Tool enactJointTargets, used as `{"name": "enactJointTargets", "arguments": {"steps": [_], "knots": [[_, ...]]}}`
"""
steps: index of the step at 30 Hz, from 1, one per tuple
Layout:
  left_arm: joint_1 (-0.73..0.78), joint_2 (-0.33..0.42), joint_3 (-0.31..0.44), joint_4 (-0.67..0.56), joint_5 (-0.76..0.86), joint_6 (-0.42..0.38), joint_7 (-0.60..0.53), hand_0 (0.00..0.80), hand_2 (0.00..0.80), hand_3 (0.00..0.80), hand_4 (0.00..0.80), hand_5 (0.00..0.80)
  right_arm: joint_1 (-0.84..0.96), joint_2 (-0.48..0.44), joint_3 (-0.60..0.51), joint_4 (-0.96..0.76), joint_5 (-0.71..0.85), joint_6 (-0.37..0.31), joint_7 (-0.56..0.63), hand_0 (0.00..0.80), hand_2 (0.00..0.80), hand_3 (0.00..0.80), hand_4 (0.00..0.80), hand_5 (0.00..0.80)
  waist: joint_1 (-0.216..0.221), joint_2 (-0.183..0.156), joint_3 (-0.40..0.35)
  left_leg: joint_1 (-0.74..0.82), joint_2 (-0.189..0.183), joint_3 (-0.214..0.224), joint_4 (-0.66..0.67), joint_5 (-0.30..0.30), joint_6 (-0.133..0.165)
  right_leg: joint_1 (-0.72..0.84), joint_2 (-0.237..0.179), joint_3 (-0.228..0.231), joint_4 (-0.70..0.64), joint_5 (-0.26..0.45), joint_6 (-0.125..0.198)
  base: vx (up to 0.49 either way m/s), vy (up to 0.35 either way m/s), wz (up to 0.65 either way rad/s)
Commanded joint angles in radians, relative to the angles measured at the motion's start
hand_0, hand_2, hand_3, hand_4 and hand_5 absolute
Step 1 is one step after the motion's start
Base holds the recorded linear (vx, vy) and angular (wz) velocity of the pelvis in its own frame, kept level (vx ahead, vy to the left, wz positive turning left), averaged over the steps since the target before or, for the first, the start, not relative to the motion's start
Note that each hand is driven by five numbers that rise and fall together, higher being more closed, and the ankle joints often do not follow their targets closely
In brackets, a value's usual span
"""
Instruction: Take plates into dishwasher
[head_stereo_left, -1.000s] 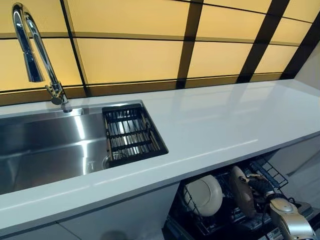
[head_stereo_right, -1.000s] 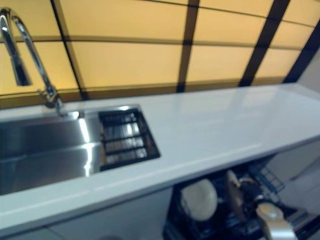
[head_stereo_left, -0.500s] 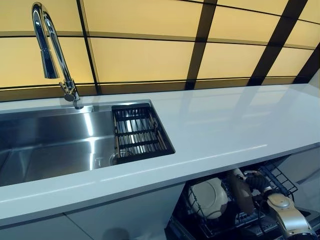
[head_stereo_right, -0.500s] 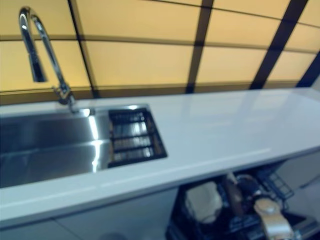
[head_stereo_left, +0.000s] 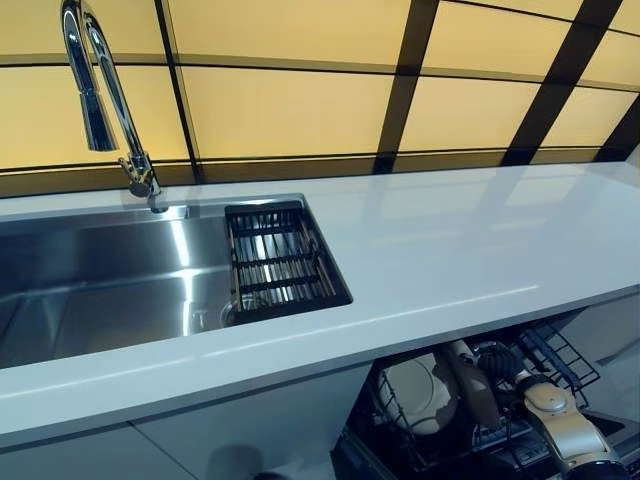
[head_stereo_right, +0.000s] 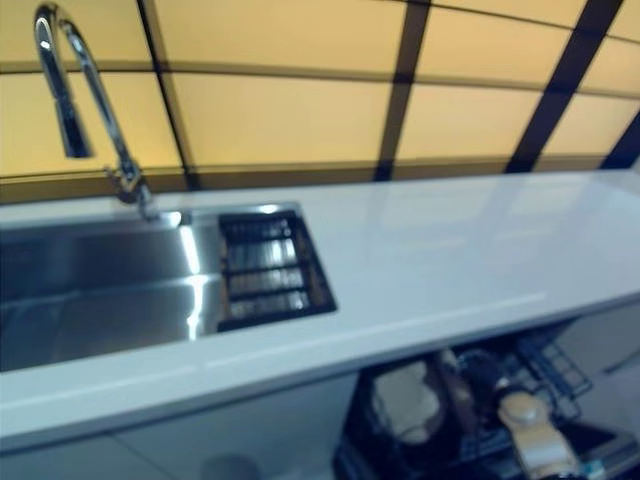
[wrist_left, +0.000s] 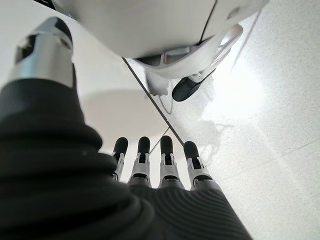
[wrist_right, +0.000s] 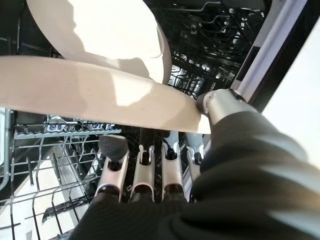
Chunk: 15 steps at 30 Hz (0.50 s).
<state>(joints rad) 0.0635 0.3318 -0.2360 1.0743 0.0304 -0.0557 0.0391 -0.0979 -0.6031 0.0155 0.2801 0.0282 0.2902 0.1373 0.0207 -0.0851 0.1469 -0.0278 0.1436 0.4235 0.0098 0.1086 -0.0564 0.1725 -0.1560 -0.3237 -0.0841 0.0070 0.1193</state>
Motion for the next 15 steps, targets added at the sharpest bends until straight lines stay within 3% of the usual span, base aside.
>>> {"name": "enactJointTargets", "arguments": {"steps": [1,15], "knots": [[-0.038,0.007,-0.047,-0.007,0.026,-0.014,0.001,0.000,0.000,0.000,0.000,0.000,-0.087,-0.084,0.012,-0.007,-0.033,-0.038,0.001,0.800,0.800,0.800,0.800,0.800,0.044,0.038,-0.020,-0.046,0.130,-0.068,-0.031,0.110,-0.107,0.057,0.055,-0.010,0.011,-0.015,-0.047,0.009,-0.006,0.04],[-0.027,0.008,-0.032,-0.018,0.025,-0.025,0.002,0.000,0.000,0.000,0.000,0.000,-0.061,-0.087,-0.017,-0.014,-0.072,-0.048,-0.033,0.800,0.800,0.800,0.800,0.800,0.043,0.043,-0.004,-0.050,0.116,-0.073,-0.041,0.109,-0.104,0.051,0.058,-0.011,0.001,-0.010,-0.043,-0.005,0.003,0.02]]}}
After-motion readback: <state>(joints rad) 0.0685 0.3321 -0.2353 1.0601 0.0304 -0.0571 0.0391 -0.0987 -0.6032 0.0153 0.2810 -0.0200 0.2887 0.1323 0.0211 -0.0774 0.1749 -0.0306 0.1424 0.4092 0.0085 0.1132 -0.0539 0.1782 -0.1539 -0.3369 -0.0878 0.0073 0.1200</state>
